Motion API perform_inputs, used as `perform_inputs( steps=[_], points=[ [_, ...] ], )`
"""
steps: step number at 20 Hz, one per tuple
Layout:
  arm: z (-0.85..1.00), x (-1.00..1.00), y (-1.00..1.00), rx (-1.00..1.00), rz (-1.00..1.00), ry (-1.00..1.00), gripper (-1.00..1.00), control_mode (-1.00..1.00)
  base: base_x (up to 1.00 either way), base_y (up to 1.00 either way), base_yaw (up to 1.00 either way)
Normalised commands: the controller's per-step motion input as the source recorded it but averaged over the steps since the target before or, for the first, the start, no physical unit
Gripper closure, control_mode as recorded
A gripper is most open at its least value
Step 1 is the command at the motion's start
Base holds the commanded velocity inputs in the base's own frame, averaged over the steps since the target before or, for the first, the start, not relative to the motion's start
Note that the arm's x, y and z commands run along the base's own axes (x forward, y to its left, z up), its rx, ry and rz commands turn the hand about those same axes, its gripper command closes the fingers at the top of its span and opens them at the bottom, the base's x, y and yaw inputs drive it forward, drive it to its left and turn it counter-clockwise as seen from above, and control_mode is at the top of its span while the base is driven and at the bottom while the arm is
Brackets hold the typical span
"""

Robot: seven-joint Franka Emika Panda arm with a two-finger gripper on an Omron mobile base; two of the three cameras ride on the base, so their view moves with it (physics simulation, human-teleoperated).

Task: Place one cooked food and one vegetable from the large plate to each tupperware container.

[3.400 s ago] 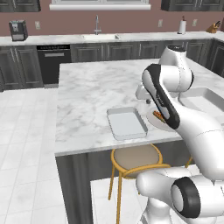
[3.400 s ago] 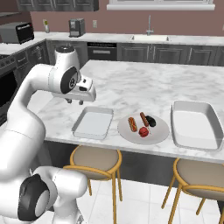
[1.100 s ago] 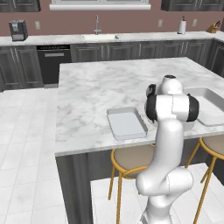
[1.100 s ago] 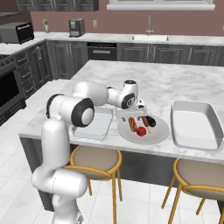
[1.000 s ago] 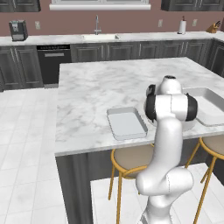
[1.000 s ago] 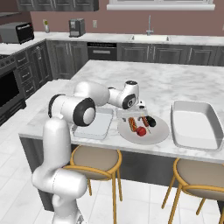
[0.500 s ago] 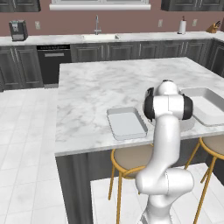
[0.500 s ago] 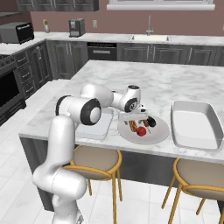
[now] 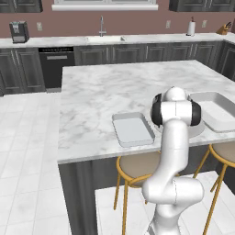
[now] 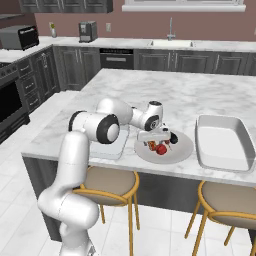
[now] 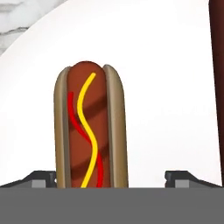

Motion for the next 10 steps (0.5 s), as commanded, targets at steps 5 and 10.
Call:
perform_inputs(
  steps=[5, 10],
  points=[
    [-0.14, 0.09, 0.0, 0.0, 0.02, 0.01, 1.0, -1.0, 0.0, 0.0, 0.0],
    [0.0, 0.0, 0.22, 0.0, 0.0, 0.0, 1.0, -1.0, 0.0, 0.0, 0.0]
  ],
)
